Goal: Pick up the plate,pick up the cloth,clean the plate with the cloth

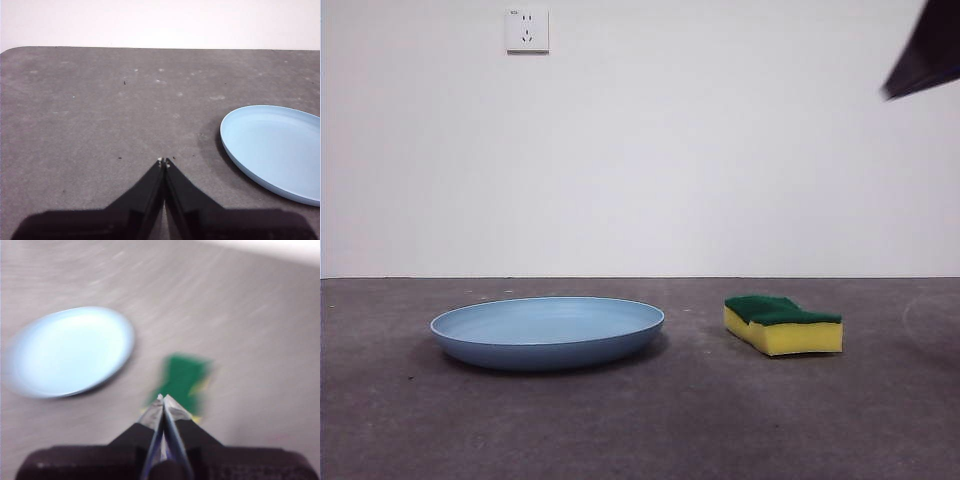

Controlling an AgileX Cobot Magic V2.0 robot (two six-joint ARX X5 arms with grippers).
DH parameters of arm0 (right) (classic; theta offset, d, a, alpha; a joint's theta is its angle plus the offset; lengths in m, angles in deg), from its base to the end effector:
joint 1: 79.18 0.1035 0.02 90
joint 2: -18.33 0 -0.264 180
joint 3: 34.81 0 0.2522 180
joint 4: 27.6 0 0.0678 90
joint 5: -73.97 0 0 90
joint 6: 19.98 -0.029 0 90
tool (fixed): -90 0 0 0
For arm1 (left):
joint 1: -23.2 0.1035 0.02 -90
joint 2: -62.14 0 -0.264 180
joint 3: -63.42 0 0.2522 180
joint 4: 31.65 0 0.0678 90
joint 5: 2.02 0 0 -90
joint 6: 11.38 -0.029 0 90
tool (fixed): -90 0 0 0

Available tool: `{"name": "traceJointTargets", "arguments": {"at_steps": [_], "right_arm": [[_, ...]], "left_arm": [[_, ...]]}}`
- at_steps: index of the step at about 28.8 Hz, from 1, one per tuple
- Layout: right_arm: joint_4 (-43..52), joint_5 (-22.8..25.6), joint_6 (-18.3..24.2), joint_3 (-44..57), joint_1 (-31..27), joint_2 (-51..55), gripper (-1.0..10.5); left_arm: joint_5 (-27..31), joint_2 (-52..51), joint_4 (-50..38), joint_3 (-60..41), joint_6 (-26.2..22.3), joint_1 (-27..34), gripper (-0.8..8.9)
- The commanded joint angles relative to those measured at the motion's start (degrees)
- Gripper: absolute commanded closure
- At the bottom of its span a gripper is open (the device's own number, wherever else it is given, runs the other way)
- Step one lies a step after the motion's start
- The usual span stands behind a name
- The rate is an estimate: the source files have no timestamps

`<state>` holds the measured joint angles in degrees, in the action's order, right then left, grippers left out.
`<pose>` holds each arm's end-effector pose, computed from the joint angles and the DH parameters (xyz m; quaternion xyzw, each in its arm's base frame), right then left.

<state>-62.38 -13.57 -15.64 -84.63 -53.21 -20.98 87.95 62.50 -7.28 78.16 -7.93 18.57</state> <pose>0.1371 0.0654 0.2770 -0.0878 0.1961 0.2067 0.9545 0.0953 -0.0077 0.1510 -0.0265 0.0882 -0.0379 0.9950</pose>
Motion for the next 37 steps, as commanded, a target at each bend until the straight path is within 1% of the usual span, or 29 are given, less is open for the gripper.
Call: {"name": "traceJointTargets", "arguments": {"at_steps": [1, 3, 4, 6, 9, 11, 18, 23, 26, 31, 37], "right_arm": [[3.1, 0.4, 5.3, 2.7, -5.6, 8.1, 9.5], [6.4, 0.5, 5.2, 6.0, -10.4, 15.4, 9.5], [9.5, 0.5, 5.3, 8.7, -12.8, 19.1, 9.5], [16.3, -0.3, 4.0, 14.4, -15.5, 24.0, 9.5], [20.3, -2.6, 2.5, 20.0, -16.8, 27.3, 9.5], [21.5, -2.6, 2.0, 23.8, -17.0, 28.9, 9.5], [21.6, -2.5, -2.9, 31.9, -17.8, 33.6, 9.5], [20.7, -2.5, -3.6, 35.7, -17.8, 36.8, 9.5], [15.4, -2.3, -4.6, 35.7, -17.8, 39.4, 9.5], [10.9, -2.6, -5.0, 35.7, -17.8, 39.3, 9.5], [11.3, -2.3, -4.9, 35.7, -17.7, 38.8, 9.5]], "left_arm": [[-0.1, -0.1, -0.2, -0.8, -0.5, 0.1, 8.14], [-0.2, -0.1, -0.2, -0.8, -0.4, 0.1, 8.14], [-0.1, -0.1, -0.2, -0.8, -0.4, 0.1, 8.14], [-0.1, -0.1, -0.2, -0.8, -0.4, 0.1, 8.14], [-0.1, -0.1, -0.2, -0.8, -0.5, 0.1, 8.14], [-0.1, -0.1, -0.2, -0.8, -0.4, 0.1, 8.14], [-0.1, -0.1, -0.2, -0.8, -0.4, 0.1, 8.14], [-0.1, -0.1, -0.2, -0.8, -0.4, 0.1, 8.15], [-0.1, -0.1, -0.2, -0.8, -0.4, 0.1, 8.14], [-0.1, -0.1, -0.2, -0.8, -0.4, 0.1, 8.15], [-0.1, -0.1, -0.2, -0.8, -0.4, 0.1, 8.14]]}}
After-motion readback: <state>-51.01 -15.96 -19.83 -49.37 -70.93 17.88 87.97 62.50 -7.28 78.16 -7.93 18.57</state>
